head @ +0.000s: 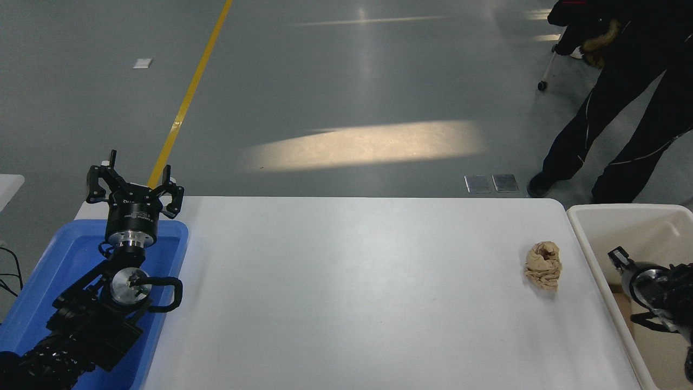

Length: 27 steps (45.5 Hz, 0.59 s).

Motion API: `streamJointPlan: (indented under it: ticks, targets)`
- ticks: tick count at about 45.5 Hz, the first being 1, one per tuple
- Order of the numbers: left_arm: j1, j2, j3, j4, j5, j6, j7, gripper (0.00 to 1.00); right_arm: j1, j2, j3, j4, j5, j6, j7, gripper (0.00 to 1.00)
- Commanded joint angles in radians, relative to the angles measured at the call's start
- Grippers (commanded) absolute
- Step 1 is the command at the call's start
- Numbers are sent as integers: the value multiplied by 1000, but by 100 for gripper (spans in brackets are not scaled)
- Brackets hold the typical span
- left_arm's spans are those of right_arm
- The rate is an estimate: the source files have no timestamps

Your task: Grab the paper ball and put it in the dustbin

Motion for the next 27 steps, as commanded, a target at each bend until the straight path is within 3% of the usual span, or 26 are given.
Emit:
streamJointPlan:
  ticks: [1, 27]
  targets:
    - [0, -1, 0, 1, 0, 0, 5, 99, -34, 11, 10, -22, -1, -10, -1, 0]
    - [-2, 1, 0, 1, -1, 0, 0, 99, 6, -1, 14, -27, 2, 6, 8, 0]
